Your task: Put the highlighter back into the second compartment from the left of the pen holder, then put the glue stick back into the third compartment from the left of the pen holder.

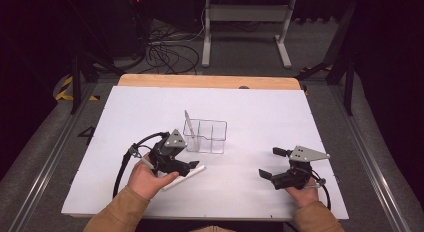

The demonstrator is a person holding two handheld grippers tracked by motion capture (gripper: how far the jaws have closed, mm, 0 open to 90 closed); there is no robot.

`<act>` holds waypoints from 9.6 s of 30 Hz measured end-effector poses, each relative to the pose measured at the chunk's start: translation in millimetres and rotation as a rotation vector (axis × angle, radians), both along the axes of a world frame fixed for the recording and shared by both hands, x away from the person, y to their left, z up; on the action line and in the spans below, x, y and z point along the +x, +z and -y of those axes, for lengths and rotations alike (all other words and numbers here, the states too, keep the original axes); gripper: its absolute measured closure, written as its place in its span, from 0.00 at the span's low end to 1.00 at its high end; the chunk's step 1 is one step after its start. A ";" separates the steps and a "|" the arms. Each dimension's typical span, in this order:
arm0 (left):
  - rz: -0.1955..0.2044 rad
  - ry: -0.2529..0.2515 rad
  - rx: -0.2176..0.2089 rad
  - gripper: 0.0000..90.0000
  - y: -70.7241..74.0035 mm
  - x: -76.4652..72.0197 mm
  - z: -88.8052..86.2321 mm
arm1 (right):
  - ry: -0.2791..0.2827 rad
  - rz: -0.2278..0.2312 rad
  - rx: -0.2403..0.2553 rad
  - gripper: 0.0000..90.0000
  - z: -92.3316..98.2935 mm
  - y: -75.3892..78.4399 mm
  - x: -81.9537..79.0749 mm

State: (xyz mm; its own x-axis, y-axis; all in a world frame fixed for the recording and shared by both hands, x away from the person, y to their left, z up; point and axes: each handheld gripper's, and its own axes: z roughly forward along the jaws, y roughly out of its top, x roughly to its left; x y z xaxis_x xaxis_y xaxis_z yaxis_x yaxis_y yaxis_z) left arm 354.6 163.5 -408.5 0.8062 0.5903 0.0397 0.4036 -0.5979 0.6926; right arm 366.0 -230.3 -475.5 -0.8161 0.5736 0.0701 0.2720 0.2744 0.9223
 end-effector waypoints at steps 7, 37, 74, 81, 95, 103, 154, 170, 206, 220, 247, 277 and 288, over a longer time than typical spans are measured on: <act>-0.032 -0.012 0.082 0.35 -8.9 4.3 7.9 | 0.001 -0.002 -0.001 0.01 -0.3 0.0 -0.1; -0.195 -0.040 0.300 0.72 -35.7 10.6 32.5 | 0.003 -0.002 -0.007 0.01 -0.6 -0.4 0.0; -0.147 -0.044 0.281 0.87 -23.3 2.7 33.0 | 0.010 -0.001 -0.012 0.01 -1.3 -0.7 0.1; -0.131 -0.049 0.268 0.87 -18.2 1.1 31.4 | 0.010 -0.001 -0.011 0.01 -1.3 -0.7 0.1; -0.091 -0.045 0.183 0.87 -7.1 -1.3 25.6 | 0.010 -0.004 -0.011 0.01 -1.0 -0.8 0.3; -0.056 -0.032 0.064 0.87 7.4 -2.1 16.6 | 0.008 -0.005 -0.011 0.01 -0.9 -0.8 0.5; 0.128 0.107 -0.517 0.86 54.8 38.5 -13.4 | 0.014 -0.008 -0.009 0.01 -0.9 -1.0 0.9; 0.229 0.145 -0.561 0.86 49.0 50.7 -5.4 | 0.014 -0.017 -0.004 0.01 -1.4 -0.9 0.3; 0.221 0.137 -0.613 0.86 29.5 76.3 14.9 | 0.018 -0.020 -0.002 0.01 -1.1 -1.0 0.5; 0.227 0.152 -0.555 0.27 42.0 61.6 -5.9 | 0.019 -0.021 -0.004 0.01 -1.3 -1.0 0.3; 0.188 0.229 -0.364 0.19 30.7 -9.8 -70.6 | 0.017 -0.020 -0.009 0.01 -1.6 -1.4 0.5; 0.135 0.271 -0.242 0.20 20.3 -34.0 -91.0 | 0.019 -0.021 -0.007 0.01 -1.3 -1.2 0.6; 0.099 0.269 -0.163 0.20 12.2 -41.9 -91.1 | 0.021 -0.020 -0.008 0.01 -1.5 -1.3 0.4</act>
State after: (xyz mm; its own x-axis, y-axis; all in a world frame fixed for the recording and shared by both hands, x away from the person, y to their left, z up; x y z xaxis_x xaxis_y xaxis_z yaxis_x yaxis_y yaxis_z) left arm 312.8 254.6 -396.3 0.6177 0.7864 -0.0018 0.4576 -0.3575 0.8141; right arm 366.4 -228.8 -476.8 -0.8264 0.5571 0.0820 0.2846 0.2875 0.9145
